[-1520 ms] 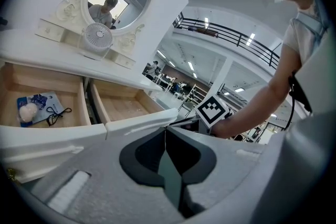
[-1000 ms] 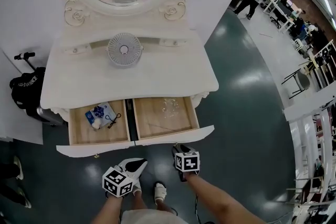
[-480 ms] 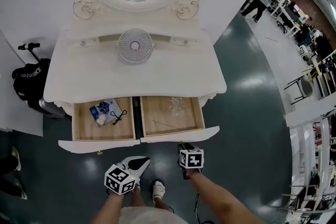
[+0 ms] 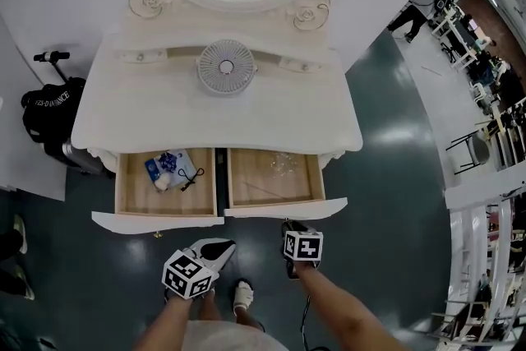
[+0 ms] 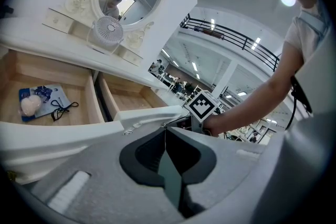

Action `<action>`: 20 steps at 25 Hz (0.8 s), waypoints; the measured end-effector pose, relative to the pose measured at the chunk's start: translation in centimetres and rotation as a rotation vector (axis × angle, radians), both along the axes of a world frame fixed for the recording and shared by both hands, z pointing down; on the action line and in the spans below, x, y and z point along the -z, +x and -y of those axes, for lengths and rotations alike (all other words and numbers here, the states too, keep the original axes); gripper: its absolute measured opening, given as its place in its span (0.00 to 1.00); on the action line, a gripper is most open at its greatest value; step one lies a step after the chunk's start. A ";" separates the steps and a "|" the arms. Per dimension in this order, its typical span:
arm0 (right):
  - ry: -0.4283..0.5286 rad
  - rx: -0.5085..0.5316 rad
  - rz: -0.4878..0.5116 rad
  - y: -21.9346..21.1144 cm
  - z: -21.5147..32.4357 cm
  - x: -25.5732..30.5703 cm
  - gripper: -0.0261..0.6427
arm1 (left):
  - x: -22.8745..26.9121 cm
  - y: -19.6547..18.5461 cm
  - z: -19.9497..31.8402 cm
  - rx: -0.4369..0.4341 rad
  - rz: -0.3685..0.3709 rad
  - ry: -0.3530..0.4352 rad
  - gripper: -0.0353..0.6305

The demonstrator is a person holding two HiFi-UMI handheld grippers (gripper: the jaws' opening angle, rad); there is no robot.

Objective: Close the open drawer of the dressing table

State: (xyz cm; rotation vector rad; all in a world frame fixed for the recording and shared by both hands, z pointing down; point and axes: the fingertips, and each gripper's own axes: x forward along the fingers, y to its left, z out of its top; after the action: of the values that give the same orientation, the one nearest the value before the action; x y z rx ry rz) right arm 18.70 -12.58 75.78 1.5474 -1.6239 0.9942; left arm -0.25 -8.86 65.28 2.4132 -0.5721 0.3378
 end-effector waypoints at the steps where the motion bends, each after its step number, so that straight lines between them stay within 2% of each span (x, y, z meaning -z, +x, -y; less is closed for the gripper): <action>1: -0.002 0.000 0.002 0.0 0.1 -0.1 0.22 | 0.0 0.0 0.1 0.000 0.000 -0.001 0.07; 20: -0.010 0.020 -0.001 0.0 4.2 0.1 0.21 | 0.1 0.9 2.2 -0.001 -0.016 -0.012 0.07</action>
State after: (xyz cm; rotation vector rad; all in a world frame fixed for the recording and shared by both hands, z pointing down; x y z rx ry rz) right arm 18.69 -16.80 75.70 1.5220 -1.6286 0.9883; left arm 0.61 -11.06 65.20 2.4025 -0.5597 0.3216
